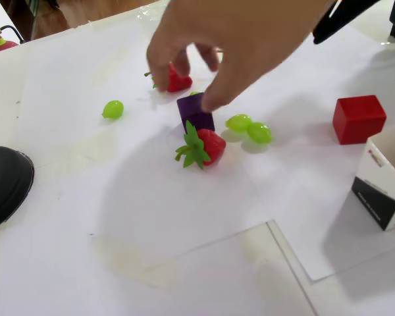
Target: Put the red cube on top of the purple cube
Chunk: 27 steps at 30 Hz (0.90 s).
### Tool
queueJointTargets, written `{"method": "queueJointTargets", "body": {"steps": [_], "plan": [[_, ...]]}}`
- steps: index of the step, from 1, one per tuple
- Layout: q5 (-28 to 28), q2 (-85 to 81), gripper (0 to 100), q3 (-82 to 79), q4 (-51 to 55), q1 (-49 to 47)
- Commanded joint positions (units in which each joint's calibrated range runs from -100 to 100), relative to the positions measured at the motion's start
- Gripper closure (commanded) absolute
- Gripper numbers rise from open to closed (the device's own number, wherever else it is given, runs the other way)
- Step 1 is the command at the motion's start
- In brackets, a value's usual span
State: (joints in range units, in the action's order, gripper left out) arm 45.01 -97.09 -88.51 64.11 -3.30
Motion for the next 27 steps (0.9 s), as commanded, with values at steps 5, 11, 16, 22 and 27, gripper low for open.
{"method": "queueJointTargets", "body": {"steps": [5,11,16,22,27], "plan": [[-0.39,-0.59,100,2.87,-1.86,0.8],[-0.39,-0.59,100,1.78,-1.28,0.5],[0.05,-0.59,100,0.78,-1.12,0.21],[1.9,-0.33,100,3.05,6.97,-0.23],[2.74,9.73,100,18.14,16.77,0.87]]}}
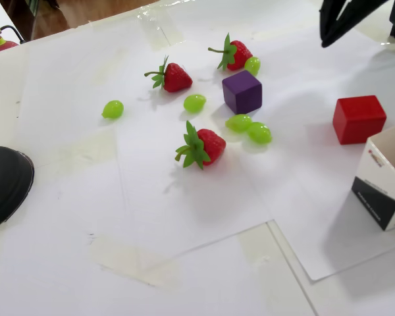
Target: Put the red cube on top of the purple cube
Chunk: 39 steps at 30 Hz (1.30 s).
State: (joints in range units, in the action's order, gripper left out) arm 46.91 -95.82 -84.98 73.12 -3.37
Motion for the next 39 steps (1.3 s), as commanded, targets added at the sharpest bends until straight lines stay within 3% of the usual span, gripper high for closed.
{"method": "queueJointTargets", "body": {"steps": [1,10,17,39], "plan": [[0.73,15.08,100,19.89,8.9,0.94],[1.07,65.47,100,66.16,25.41,-1.92],[2.05,72.78,100,66.8,18.46,-9.72],[-10.11,76.22,100,55.98,2.94,-29.72]]}}
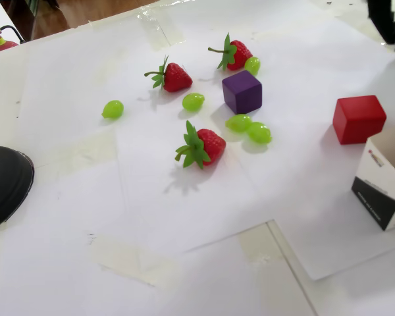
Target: Put the red cube on top of the purple cube
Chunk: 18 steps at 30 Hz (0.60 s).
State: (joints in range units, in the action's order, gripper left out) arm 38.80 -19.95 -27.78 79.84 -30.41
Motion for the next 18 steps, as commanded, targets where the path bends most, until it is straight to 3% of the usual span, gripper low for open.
{"method": "queueJointTargets", "body": {"steps": [1,18], "plan": [[-2.74,0.86,100,-1.94,-4.92,-3.12],[-10.45,11.35,99,3.06,-3.29,2.32]]}}
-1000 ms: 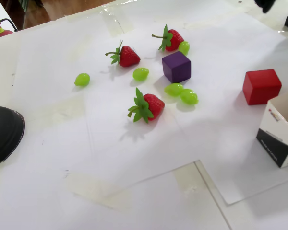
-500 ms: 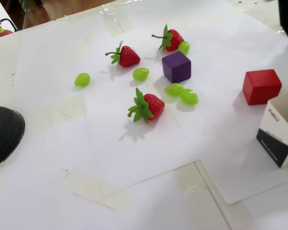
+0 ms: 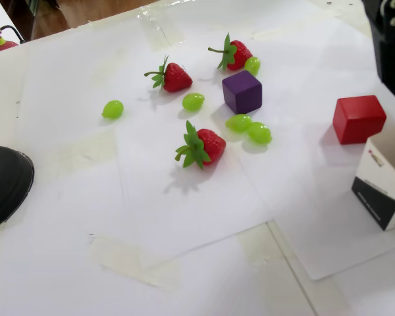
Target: Put the red cube on top of the purple cube
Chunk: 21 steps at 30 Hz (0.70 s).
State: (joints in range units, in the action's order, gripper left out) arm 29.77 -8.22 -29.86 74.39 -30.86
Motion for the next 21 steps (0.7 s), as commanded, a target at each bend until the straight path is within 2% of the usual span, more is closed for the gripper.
{"method": "queueJointTargets", "body": {"steps": [1,5,11,21], "plan": [[-1.66,-0.55,99,5.5,2.49,3.21],[-2.69,-0.03,99,7.96,4.13,4.76],[-4.54,1.77,92,12.96,6.0,4.83],[-5.62,2.38,75,9.14,3.64,4.02]]}}
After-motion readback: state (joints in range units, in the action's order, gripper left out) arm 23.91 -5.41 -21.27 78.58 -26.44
